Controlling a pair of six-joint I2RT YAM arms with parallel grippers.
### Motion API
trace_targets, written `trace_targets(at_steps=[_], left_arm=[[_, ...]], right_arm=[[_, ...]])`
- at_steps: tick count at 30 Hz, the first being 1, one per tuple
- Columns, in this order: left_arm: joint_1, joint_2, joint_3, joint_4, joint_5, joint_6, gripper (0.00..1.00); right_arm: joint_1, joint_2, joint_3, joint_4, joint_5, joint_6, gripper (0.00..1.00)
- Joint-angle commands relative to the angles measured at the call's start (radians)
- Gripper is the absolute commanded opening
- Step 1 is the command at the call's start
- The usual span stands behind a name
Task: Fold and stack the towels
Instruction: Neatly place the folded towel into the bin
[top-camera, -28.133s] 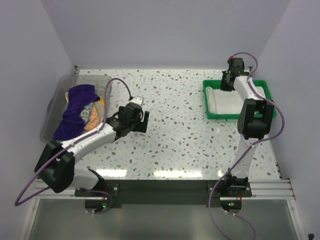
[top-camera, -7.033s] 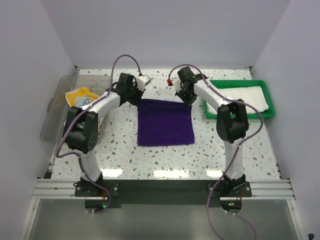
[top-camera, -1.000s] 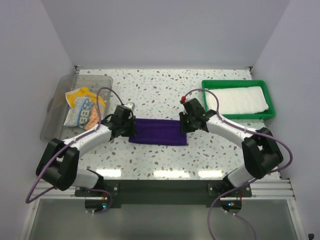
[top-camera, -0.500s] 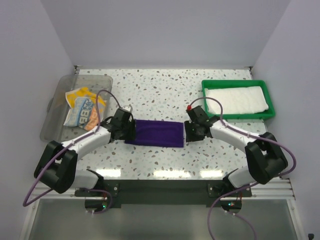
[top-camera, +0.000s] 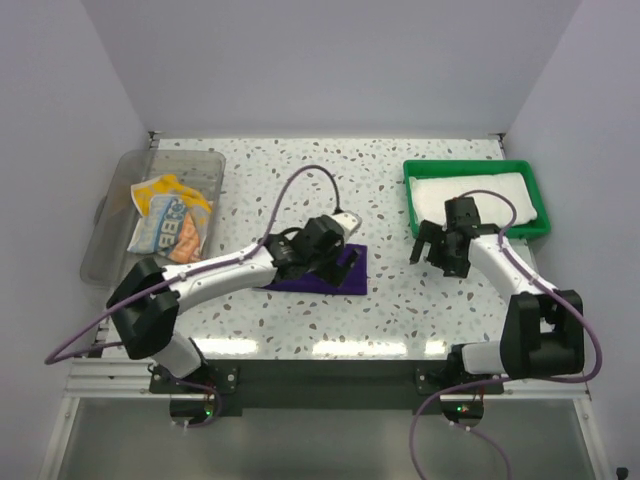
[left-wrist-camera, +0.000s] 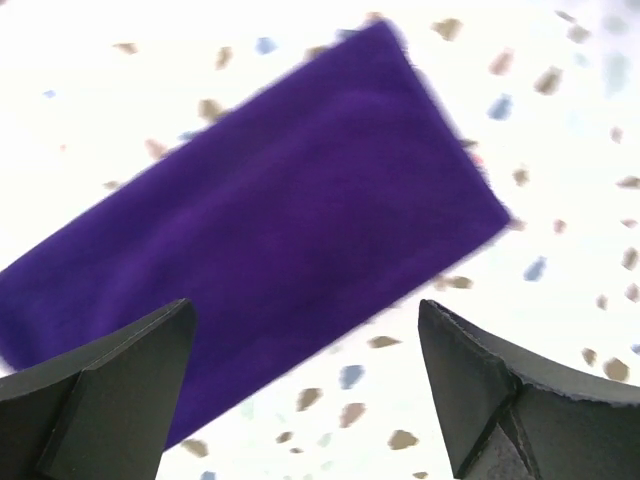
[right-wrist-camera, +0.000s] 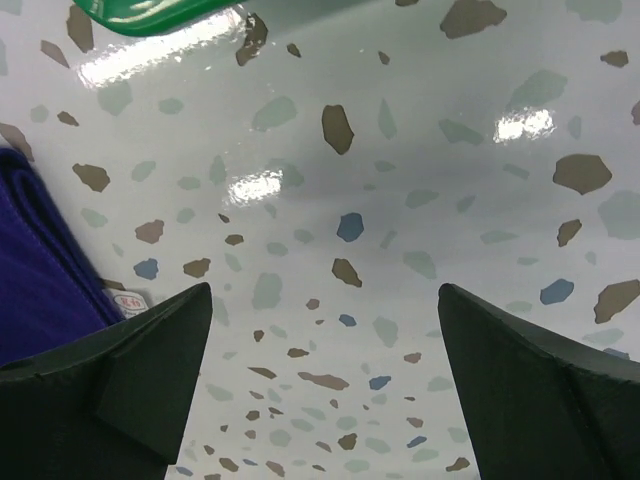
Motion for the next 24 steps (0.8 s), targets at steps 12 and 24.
trace_targets(at_steps=[12, 24], left_arm=[[-0.243, 0.416, 0.362, -0.086, 0.001, 0.109, 0.73], [-0.243, 0.555, 0.412, -0.132, -0.044, 0.121, 0.68]], right_arm=[[-0.029, -0.05, -0.095, -0.001, -0.136, 0.045, 0.99], [-0.031, -0.08, -0.132, 0.021, -0.173, 0.048, 0.99]])
